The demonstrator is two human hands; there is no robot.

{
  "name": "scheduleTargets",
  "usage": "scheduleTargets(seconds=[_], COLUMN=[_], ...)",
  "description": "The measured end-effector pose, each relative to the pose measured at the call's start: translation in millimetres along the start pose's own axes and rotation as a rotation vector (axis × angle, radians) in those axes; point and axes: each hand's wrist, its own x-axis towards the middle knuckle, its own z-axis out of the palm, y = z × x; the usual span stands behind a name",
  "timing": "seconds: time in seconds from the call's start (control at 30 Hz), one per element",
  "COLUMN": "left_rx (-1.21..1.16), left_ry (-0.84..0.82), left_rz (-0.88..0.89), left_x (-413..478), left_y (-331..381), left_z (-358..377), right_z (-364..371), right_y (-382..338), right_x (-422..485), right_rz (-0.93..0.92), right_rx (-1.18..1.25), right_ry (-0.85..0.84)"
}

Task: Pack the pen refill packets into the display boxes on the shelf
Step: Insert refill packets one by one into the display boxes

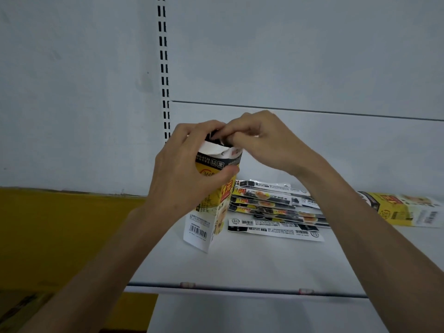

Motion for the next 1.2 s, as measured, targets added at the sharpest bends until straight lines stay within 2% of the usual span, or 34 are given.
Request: scheduleTargets(seconds=[0.07, 0.1, 0.13, 0.17, 0.23, 0.27, 0.3, 0.43, 0.53, 0.73, 0.87, 1.03, 1.2], left_rx=[-0.015, -0.022, -0.023, -0.021, -0.013, -0.009, -0.008, -0.015, -0.016, 0.002, -0.002, -0.06, -0.112], left_ry=[0.006, 0.015, 0.022, 0.026, 0.027, 0.028, 0.03, 0.024, -0.017, -0.027, -0.022, -0.058, -0.074], left_rz=[-0.012, -0.025, -0.036, -0.046, -0.052, -0.052, -0.055, -0.074, -0.088, -0.162, -0.176, -0.157, -0.143], left_x=[-1, -1, -2, -3, -3, -3, -2, -1, 2, 4, 4, 3, 2], left_y=[-2, -4, -5, -6, -6, -6, -6, -2, 2, 2, 1, -1, 2], left_z=[-2, -3, -3, -3, -3, -2, -1, 0, -4, -9, -8, -10, -14], right_z=[-4, -5, -8, -12, -16, -15, -14, -10, -9, -14, -9, 1, 12], right_y=[10, 20, 34, 50, 81, 94, 103, 113, 111, 106, 99, 98, 98], right_x=[-11, -17, -23, -31, -48, -57, -64, -77, -80, -74, -64, -60, -56], right_rz=[0.005, 0.029, 0.083, 0.183, 0.488, 0.624, 0.696, 0.595, 0.553, 0.576, 0.559, 0.642, 0.606], right_rx=[0.263, 0.276, 0.172, -0.014, -0.362, -0.464, -0.51, -0.486, -0.377, -0.299, -0.345, -0.414, -0.445], right_ry=[0.105, 0.164, 0.182, 0.093, -0.327, -0.499, -0.574, -0.389, -0.332, -0.301, -0.307, -0.444, -0.393])
